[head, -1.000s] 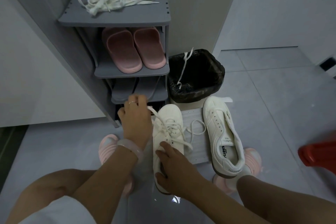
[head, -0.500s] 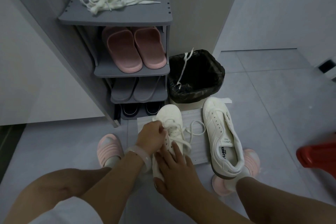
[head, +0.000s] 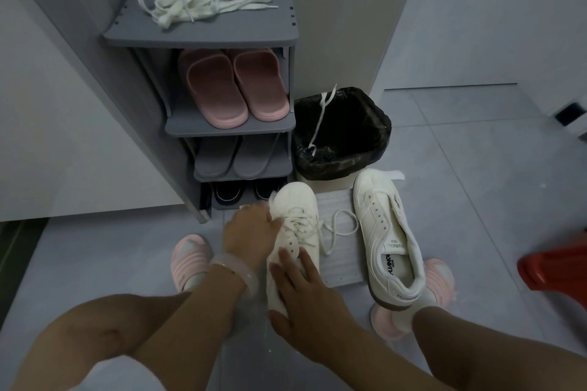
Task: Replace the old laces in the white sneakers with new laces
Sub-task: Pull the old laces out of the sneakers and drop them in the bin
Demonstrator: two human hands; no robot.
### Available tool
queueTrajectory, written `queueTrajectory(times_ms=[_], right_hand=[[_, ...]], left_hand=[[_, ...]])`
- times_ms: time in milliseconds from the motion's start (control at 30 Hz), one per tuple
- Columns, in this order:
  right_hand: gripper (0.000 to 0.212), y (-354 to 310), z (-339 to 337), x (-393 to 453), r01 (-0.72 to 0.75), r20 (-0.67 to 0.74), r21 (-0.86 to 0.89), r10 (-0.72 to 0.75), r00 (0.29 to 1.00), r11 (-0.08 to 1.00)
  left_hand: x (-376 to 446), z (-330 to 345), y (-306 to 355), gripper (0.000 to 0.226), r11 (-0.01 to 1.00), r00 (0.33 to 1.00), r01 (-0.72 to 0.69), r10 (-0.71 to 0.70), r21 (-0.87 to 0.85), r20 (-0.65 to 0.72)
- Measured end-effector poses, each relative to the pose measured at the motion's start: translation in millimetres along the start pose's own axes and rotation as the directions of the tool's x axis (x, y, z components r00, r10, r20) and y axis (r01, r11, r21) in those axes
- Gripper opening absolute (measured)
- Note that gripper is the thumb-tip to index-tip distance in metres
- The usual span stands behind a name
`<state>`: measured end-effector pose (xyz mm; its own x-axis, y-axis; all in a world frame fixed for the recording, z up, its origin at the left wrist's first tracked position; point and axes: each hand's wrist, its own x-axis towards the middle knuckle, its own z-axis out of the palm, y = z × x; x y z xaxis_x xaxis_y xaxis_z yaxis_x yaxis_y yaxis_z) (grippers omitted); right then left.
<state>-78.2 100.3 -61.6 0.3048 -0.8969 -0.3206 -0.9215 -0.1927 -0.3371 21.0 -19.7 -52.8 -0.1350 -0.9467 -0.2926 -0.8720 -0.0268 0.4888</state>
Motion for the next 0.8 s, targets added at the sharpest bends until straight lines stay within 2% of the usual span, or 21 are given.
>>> queueTrajectory(times_ms=[67,167,267,333,400,467,533,567,633,700,800], right_hand=[[0.083,0,-1,-1,-0.001,-0.021,0.027,0.001,1.000,1.000],[0.072,-4,-4,0,-0.047,-0.024,0.040,0.048,0.999,0.998],[0.072,-4,-7,-1,-0.022,0.067,0.029,0.020,0.998,0.999],[0.069,-4,-12,0,-0.023,0.074,0.034,0.020,0.997,0.999],[0.067,-4,-10,0,-0.026,0.080,0.048,0.022,0.997,0.999],[0.065,-4,-8,1,-0.028,0.030,0.047,0.026,0.999,0.998],[0.062,-3,-14,8,-0.022,-0.108,0.015,0.023,0.994,1.000],[0.056,1,-19,14,-0.020,-0.220,-0.005,0.018,0.975,1.000],[0.029,17,-32,29,-0.042,-0.459,0.021,0.047,0.887,0.999],[0.019,33,-47,42,-0.090,-0.477,0.149,0.151,0.866,0.985],[0.021,49,-51,55,-0.218,-0.289,0.242,0.284,0.914,0.946]], left_hand=[[-4,9,3,0.020,1.000,0.992,0.010,-0.008,-0.017,0.123],[-4,15,4,0.014,0.996,0.988,-0.087,0.081,0.035,0.130],[-2,15,5,0.016,0.979,0.978,-0.170,0.154,0.116,0.140],[2,7,5,0.018,0.970,0.985,-0.170,0.171,0.172,0.005],[8,-9,4,0.019,0.982,0.965,-0.144,0.167,0.126,-0.201],[11,-27,1,0.018,0.989,0.954,-0.130,0.144,0.071,-0.263],[9,-37,-4,0.021,0.988,0.977,-0.121,0.135,0.094,-0.166],[6,-39,-6,0.027,0.988,0.987,-0.116,0.126,0.097,-0.104],[-2,-35,-5,0.031,0.991,0.993,-0.117,0.118,0.070,-0.004],[-11,-22,-3,0.030,0.992,0.985,-0.122,0.118,0.031,0.125],[-25,-1,0,0.042,0.992,0.946,-0.112,0.090,0.054,0.310]])
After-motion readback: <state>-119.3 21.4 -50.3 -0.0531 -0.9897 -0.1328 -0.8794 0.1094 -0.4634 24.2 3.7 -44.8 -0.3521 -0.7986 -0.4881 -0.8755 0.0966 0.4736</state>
